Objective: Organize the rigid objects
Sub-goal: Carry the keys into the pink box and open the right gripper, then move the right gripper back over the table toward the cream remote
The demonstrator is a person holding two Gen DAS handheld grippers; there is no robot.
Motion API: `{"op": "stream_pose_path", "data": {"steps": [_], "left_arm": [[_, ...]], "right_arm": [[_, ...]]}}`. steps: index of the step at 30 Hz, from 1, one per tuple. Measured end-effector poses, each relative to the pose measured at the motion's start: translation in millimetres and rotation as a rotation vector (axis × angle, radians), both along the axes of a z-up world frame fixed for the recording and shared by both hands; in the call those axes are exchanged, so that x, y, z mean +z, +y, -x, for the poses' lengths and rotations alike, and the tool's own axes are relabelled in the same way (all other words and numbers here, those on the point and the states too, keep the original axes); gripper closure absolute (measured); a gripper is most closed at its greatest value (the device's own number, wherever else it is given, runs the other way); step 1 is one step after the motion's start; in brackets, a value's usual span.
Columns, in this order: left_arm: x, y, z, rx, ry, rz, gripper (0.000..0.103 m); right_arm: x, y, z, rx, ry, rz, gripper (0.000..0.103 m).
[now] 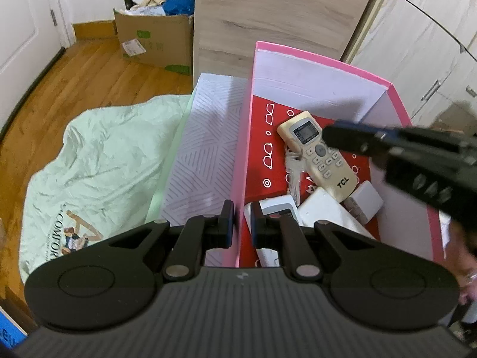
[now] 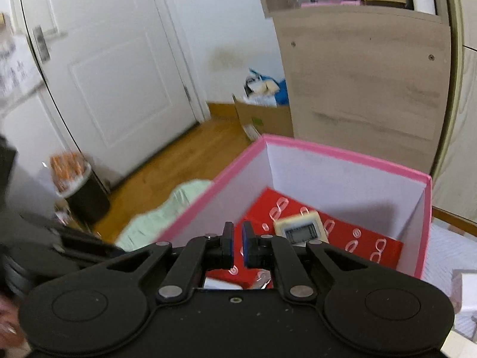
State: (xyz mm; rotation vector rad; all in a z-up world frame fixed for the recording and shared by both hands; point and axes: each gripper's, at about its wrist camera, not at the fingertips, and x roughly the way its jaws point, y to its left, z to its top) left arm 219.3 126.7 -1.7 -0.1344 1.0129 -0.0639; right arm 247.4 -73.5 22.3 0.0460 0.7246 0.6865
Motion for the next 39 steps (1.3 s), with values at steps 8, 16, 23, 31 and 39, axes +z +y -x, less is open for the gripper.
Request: {"op": "stream_pose_path", "data": {"steps": [8,16,23,31,39], "left_arm": [[0.7,1.5,0.0,-0.003,0.002,0.002,0.094],[1.0,1.2,-2.1,0.009,0.009,0.005,0.094],[-0.2,0.4,-1.1,-0.001,0.004,-0.008,0.094],[-2.5,1.6,-0.5,-0.002,0.015,0.001,0.094],[-1.9,2.3,-0.7,0.001,0.018,0.014,0.094]], "right_arm": [[31.8,-45.1,18.0,-0.115,0.037,0.021,0.08],[64.4,-115.9,54.9,-0.172,-0.005,0.02,0.068],[50.6,-166.4,58.6,-0.252,0.046,0.074,0.058],[4.4,-209.7,38.2,-0.261,0.117,0.119,0.051],[-50.5,-254.4,18.3,-0.323,0.135,0.15,0.046]]}}
